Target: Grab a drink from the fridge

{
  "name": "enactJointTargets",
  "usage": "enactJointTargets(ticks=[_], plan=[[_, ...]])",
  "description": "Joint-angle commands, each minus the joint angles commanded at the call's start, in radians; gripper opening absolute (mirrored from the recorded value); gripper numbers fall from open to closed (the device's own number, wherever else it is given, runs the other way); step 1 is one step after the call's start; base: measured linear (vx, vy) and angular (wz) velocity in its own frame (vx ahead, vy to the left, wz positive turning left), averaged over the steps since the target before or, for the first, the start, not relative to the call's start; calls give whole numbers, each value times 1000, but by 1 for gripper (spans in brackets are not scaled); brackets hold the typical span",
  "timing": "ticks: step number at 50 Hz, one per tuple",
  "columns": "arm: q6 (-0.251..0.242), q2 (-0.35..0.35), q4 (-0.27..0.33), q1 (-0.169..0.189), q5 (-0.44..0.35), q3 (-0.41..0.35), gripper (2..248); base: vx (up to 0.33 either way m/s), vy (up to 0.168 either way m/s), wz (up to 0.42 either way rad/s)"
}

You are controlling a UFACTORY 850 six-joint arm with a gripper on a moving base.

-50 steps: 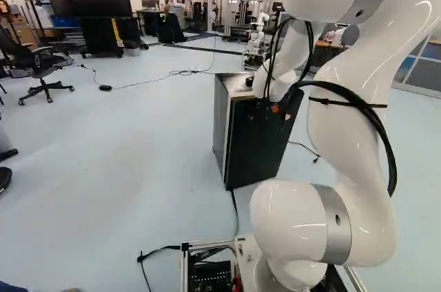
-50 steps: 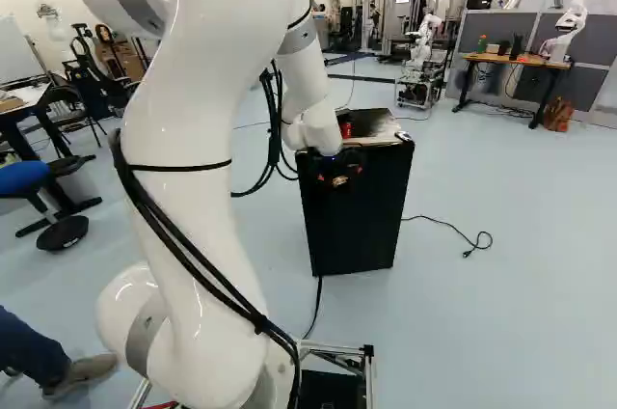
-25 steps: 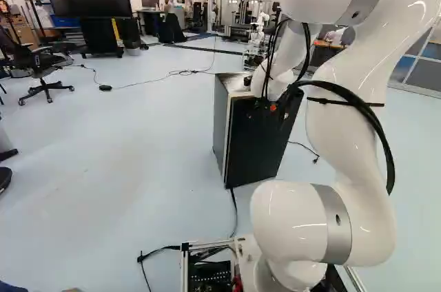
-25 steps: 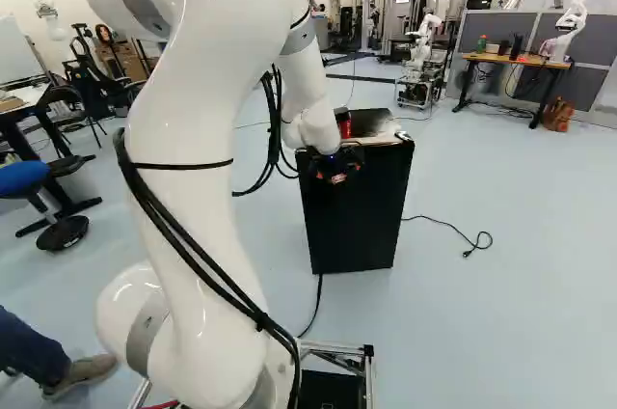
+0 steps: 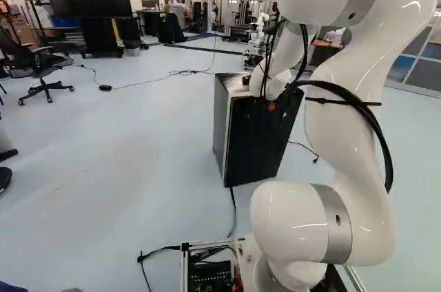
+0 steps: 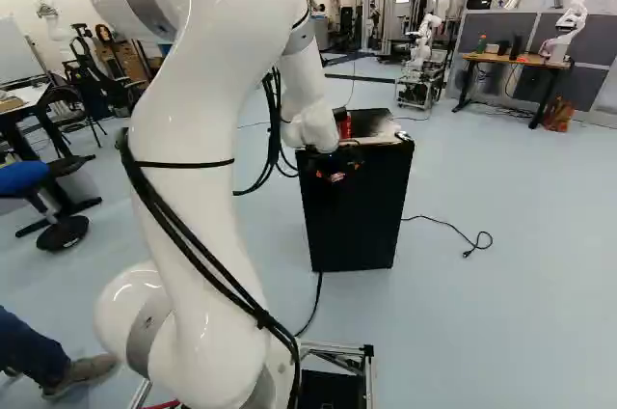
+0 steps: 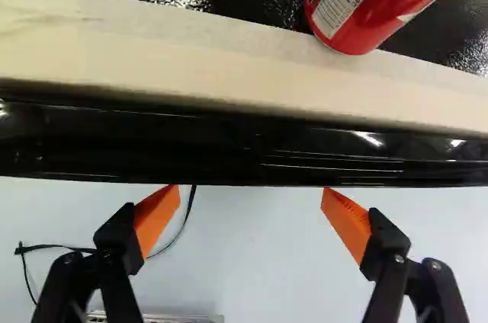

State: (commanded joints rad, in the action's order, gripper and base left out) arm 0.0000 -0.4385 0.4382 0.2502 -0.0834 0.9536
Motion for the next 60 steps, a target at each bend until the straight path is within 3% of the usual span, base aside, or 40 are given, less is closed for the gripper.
enactJointTargets(ticks=[24,47,60], plan=[[0,34,0,5,-7,-45,247,0,0,0],[0,123,0,15,-90,-160,247,0,0,0],[0,134,0,16,-120,-174,247,0,0,0]])
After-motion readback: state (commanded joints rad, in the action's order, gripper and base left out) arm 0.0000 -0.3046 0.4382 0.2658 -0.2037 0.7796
